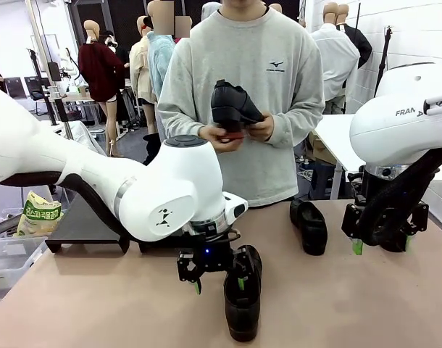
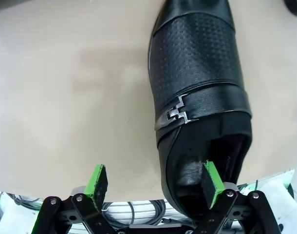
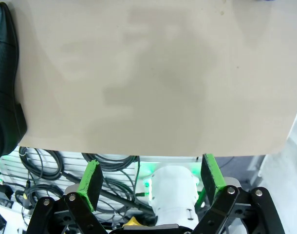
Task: Organize the shoes by placing them on the stand.
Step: Place the Shoe from the middle of the table onto the Shoes Stand.
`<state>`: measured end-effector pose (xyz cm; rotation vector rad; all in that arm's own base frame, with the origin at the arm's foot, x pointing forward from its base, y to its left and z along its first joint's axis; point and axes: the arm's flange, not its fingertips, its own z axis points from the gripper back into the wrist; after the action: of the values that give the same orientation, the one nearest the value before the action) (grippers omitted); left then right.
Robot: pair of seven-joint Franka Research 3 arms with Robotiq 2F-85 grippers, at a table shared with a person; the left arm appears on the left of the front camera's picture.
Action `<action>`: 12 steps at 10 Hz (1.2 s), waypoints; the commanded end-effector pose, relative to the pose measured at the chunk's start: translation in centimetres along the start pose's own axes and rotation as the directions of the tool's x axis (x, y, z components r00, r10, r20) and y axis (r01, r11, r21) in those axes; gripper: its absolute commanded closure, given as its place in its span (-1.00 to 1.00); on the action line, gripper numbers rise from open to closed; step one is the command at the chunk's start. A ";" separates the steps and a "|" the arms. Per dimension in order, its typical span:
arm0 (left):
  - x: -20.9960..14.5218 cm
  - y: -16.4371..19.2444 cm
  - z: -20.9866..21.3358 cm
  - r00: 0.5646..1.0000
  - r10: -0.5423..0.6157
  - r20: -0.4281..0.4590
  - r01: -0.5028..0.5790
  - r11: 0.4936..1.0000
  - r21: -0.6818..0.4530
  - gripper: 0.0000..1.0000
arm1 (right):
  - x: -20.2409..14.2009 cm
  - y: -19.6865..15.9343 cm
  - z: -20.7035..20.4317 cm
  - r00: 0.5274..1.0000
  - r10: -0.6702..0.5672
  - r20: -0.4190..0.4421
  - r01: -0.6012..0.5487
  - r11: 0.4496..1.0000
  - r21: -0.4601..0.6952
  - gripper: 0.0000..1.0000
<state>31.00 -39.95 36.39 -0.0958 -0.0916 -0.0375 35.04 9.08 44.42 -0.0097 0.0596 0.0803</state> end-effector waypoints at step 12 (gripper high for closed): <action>-1.3 -1.8 -2.2 0.999 -0.052 -0.009 0.051 0.998 -0.045 1.00 | 0.0 0.1 0.0 1.000 -0.014 0.000 0.014 1.000 -0.001 -1.00</action>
<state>29.49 -41.86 34.17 -0.1249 -0.0758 -0.0785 35.04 9.08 44.42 -0.0097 0.0596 0.0803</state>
